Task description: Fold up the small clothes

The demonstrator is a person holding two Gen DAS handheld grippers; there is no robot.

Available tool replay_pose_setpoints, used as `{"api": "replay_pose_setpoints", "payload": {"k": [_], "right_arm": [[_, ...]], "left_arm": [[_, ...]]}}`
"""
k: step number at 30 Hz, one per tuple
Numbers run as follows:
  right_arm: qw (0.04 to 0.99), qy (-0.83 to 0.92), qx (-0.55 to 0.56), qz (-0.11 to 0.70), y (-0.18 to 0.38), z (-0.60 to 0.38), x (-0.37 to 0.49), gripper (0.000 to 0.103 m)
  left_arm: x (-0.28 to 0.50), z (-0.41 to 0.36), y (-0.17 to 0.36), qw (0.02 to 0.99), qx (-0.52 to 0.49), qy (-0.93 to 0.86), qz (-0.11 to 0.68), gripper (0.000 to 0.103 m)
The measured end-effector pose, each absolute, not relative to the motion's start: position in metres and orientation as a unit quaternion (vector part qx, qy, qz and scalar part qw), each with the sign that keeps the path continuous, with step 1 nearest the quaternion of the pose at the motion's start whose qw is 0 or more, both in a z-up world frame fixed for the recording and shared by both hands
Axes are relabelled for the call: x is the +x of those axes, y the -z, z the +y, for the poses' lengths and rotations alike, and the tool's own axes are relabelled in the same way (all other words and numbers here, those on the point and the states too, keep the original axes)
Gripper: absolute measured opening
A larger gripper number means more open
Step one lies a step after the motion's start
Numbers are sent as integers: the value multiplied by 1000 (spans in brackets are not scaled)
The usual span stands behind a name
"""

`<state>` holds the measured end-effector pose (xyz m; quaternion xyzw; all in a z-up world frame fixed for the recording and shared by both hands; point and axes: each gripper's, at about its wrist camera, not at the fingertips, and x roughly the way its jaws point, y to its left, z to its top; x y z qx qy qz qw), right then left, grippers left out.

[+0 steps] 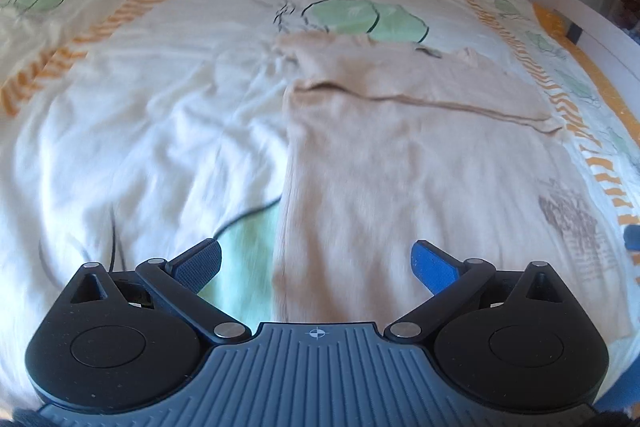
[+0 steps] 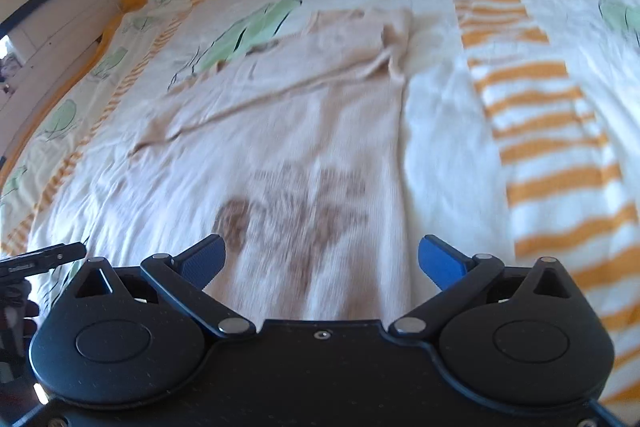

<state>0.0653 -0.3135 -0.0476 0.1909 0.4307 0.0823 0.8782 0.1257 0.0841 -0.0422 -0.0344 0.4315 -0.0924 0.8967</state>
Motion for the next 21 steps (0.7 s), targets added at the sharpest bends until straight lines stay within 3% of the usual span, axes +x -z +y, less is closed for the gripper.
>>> {"api": "replay_pose_setpoints", "payload": {"k": [12,21], "right_arm": [[827,-122,282,470,79,-317,31,103],[798,-128,386,446,95,-335,34,103]], "left_arm": [[90,97,72,882,-52,79,461,103],[100,94,76,882,-85,80,457,102]]}}
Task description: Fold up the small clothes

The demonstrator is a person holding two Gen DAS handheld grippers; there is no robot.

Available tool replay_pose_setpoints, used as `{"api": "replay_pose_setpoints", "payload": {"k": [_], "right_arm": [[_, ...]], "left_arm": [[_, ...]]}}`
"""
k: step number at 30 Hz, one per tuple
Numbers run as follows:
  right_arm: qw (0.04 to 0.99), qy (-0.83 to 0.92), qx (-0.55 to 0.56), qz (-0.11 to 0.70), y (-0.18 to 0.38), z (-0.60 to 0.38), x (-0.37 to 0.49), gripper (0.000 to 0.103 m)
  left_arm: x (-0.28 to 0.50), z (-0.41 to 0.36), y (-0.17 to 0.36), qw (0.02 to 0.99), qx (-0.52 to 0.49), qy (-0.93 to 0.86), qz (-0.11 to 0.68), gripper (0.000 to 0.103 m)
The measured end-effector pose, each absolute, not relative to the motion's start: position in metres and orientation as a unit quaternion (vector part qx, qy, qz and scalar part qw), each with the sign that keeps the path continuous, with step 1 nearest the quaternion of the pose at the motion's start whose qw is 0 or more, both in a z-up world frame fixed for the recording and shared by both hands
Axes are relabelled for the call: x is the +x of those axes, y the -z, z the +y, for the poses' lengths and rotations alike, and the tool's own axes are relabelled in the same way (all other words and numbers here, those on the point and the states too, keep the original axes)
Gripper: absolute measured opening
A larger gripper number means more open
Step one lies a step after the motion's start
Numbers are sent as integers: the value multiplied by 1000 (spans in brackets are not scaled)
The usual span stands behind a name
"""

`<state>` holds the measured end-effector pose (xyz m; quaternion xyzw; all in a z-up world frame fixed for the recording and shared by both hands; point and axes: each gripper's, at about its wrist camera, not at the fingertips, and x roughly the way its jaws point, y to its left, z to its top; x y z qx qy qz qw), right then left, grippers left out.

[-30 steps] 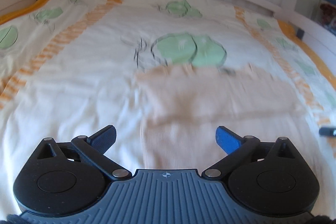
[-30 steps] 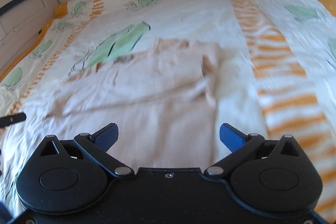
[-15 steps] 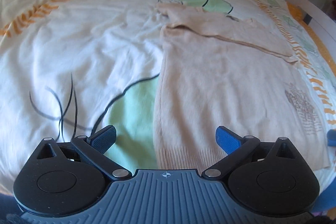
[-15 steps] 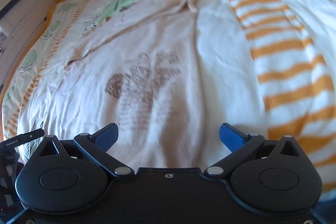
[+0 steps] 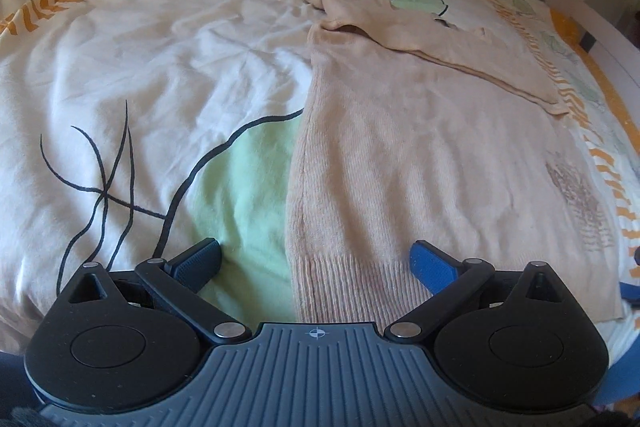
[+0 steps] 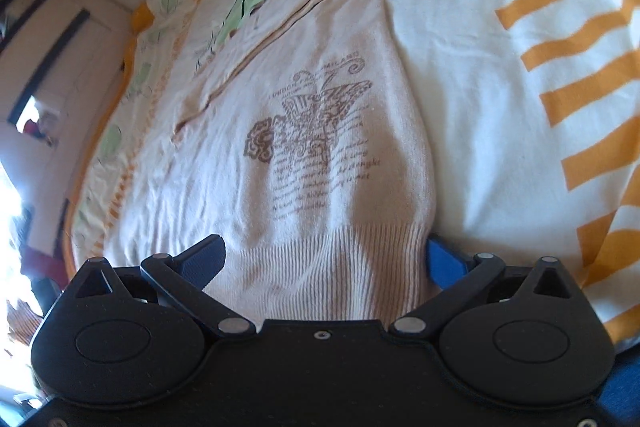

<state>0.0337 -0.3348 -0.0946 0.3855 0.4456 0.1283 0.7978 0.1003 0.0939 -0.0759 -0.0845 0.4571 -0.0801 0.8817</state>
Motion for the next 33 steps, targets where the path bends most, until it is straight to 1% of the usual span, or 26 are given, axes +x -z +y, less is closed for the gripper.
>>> {"api": "replay_pose_setpoints", "payload": {"k": [4,5,6,7,9,10,11,12,13,15,16,19,25,33], "right_arm": [[781,-128,432,433,101,-345,34,103],[781,-129,431,433,101,-345,34,103],[783,-130,427,433,100,-343,34,103],[786,-132,420,435,99,-341,35,103],[793,-134,401,439,96,-336,35,102],[799,-133,388,440,94,-334,35,90],[805,-134,374,442,91,-331,35,79],[808,-130,361,447,90,-328,35,48],[810,-131,350,451,90,-325,35,19],[822,-135,318,453,86,-317,35,20],[832,-139,298,448,81,-314,34,20],[852,-152,278,417,66,-310,29,20],[867,-169,315,346,39,-325,34,20],[875,-175,349,285,3,-350,98,20]], "left_arm": [[102,92,77,885,-98,85,447,101],[101,91,76,886,-96,85,445,91],[100,90,75,889,-88,82,443,79],[100,89,74,891,-77,77,442,73],[98,90,71,895,-74,72,435,46],[97,93,70,896,-77,68,432,40],[97,95,70,896,-80,66,431,32],[97,97,69,897,-86,67,429,22],[96,99,69,896,-94,67,428,20],[95,104,68,897,-106,64,424,9],[95,105,66,898,-112,64,420,6],[94,106,61,902,-126,67,408,4],[99,104,36,904,-174,98,378,4],[150,102,-2,910,-215,115,335,4]]}}
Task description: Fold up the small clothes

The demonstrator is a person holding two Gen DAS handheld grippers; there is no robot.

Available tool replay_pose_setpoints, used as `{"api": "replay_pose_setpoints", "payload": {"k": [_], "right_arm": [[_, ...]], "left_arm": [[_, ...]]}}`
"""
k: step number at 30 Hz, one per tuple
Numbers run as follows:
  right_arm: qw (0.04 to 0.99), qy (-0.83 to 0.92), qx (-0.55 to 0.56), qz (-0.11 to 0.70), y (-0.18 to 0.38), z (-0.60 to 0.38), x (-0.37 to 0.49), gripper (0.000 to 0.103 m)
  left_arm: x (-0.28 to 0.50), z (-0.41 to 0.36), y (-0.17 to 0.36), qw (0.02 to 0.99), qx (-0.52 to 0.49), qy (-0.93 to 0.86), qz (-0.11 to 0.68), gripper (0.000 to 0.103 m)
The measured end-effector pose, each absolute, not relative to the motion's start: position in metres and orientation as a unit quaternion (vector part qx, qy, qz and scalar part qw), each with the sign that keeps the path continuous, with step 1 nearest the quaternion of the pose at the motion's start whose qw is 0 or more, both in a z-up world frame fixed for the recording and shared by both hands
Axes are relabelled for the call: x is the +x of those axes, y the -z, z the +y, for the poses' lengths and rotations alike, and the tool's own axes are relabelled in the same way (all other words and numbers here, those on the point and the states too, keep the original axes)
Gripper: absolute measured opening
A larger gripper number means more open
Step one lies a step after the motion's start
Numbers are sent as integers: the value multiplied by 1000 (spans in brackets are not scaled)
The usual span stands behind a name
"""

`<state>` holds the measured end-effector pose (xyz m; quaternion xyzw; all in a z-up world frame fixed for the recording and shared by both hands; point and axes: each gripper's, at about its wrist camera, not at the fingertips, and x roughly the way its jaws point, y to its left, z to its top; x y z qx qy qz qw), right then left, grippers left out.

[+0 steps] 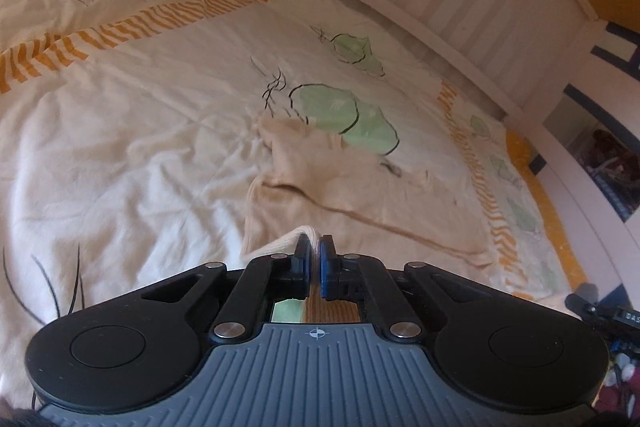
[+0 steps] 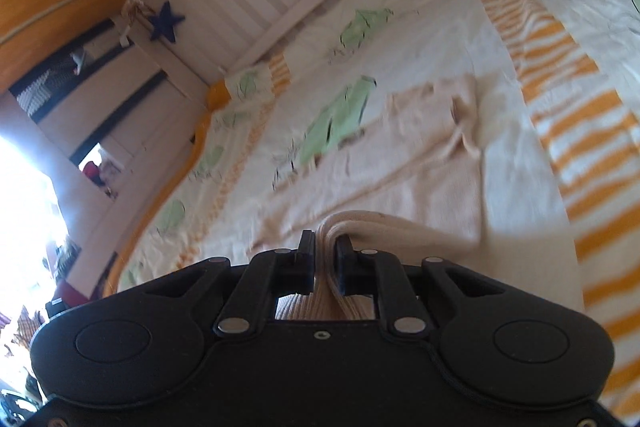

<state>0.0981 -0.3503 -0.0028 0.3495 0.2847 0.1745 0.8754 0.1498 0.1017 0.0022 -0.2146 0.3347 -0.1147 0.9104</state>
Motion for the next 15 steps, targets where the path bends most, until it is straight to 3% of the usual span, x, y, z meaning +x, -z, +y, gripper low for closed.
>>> {"api": "replay_pose_setpoints", "payload": {"k": [15], "right_arm": [[881,-145,349,283,27,-363,261,20]], "left_arm": [[302,87,4,921,-200,99,320,4]]}}
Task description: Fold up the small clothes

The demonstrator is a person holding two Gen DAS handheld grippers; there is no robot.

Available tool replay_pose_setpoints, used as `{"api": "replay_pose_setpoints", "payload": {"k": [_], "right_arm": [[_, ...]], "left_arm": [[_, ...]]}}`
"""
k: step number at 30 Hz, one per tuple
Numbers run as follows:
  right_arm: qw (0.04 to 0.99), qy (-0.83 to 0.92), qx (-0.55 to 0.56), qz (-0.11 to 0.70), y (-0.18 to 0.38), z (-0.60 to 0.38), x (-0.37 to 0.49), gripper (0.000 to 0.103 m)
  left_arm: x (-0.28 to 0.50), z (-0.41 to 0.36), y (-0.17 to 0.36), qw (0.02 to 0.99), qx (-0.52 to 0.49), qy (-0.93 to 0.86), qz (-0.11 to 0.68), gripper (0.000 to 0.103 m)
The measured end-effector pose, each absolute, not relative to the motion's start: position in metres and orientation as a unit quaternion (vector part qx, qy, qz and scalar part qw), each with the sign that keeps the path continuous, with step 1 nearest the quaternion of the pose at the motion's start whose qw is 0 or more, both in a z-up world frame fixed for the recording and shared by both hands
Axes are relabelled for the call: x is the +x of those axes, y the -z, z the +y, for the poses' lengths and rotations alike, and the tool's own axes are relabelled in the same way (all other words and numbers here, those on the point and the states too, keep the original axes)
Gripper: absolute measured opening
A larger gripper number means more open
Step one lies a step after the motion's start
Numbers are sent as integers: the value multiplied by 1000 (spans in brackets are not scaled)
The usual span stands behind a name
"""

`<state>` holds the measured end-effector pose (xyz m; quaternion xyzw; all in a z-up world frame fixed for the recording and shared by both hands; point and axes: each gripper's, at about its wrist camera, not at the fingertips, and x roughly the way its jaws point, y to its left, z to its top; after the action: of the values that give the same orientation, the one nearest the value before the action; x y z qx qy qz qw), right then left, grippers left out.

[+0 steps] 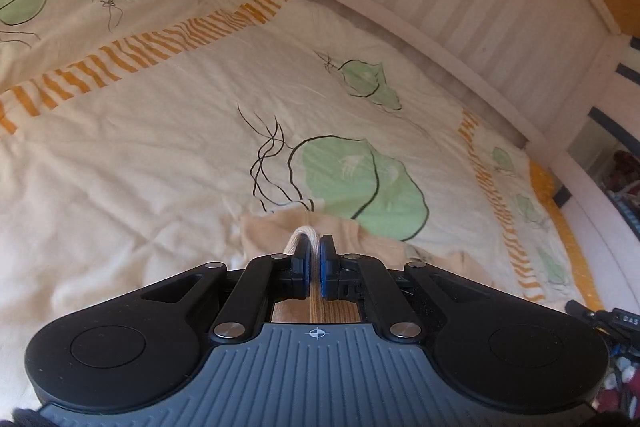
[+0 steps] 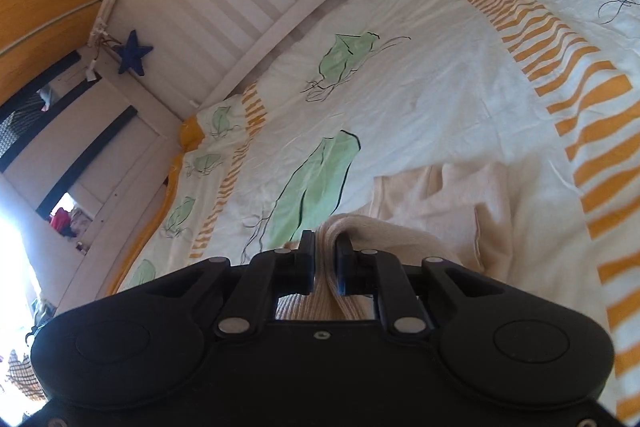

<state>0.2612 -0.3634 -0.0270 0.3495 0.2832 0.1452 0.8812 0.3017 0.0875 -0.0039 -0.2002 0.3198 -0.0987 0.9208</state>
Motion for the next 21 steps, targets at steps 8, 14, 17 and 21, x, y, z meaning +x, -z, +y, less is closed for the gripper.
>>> {"api": "replay_pose_setpoints", "payload": {"k": [8,14,17,21], "right_arm": [[878,-105,352,307,62,-367,292,26],[895,-82,315,306,65,-372,289,70],[928,-84,222,288,45,-361,280,77],[938,-123,124,300,30,-336,272,81]], "left_arm": [[347,80,42,911,-192,83,356,5],[350,83,46,912,-176,78,362,50],[337,68,28,938,-101,85,320,87],[317,37,14,943,-18,130,306,87]]}}
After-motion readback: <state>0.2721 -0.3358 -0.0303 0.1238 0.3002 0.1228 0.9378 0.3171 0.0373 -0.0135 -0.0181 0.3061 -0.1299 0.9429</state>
